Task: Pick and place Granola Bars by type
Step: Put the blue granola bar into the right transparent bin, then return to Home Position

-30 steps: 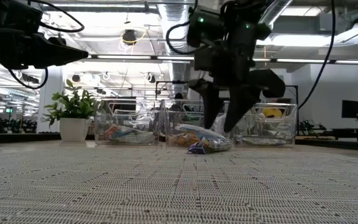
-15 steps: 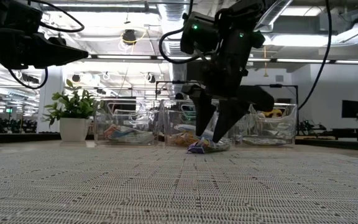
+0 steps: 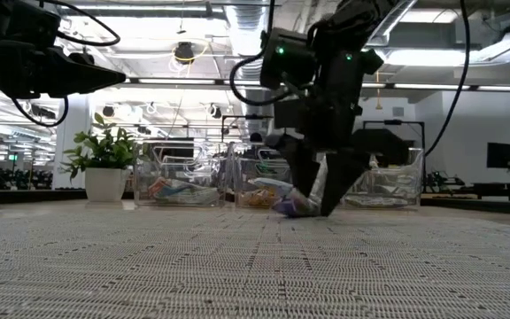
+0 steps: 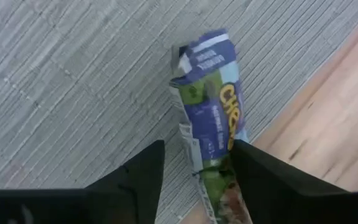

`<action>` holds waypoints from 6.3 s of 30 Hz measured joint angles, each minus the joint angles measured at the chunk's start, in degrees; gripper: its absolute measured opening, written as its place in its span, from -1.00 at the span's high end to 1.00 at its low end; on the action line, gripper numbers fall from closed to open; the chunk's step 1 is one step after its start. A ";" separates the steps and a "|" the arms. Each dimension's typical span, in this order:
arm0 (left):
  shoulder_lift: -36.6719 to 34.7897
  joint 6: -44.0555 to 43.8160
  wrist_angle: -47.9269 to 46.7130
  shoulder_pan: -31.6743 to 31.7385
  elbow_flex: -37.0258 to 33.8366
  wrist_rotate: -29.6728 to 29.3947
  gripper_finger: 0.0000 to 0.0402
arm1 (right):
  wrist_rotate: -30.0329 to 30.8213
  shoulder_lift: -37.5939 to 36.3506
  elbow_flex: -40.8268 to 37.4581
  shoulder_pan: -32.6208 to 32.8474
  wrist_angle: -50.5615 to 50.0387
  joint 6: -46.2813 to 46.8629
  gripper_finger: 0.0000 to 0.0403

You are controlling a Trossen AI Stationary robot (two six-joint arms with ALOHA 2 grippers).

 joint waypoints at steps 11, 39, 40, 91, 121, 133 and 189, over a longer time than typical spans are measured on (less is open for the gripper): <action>0.00 0.02 0.00 0.00 0.00 0.00 0.26 | 4.79 -0.13 0.08 0.23 1.09 0.63 0.13; 0.00 0.02 0.00 0.01 -0.02 0.00 0.26 | 6.09 -14.89 0.26 -1.95 5.85 20.71 0.81; 0.00 0.02 0.00 0.00 -0.01 0.00 0.26 | 7.11 -15.89 0.26 -2.45 5.66 22.00 0.81; 0.00 0.02 0.00 0.01 0.00 0.00 0.26 | 28.74 -29.08 0.26 -24.45 -14.82 58.94 -0.05; -0.02 0.02 0.00 0.02 -0.02 0.00 0.26 | 1.32 -87.18 -55.85 11.21 24.08 65.90 -0.10; -0.02 0.01 0.00 0.02 -0.01 0.00 0.26 | 0.42 -98.41 -63.11 14.63 28.58 51.13 -0.09; -0.02 0.02 0.00 0.01 0.00 -0.11 0.26 | 3.60 -109.07 -71.32 15.48 35.77 46.13 -0.09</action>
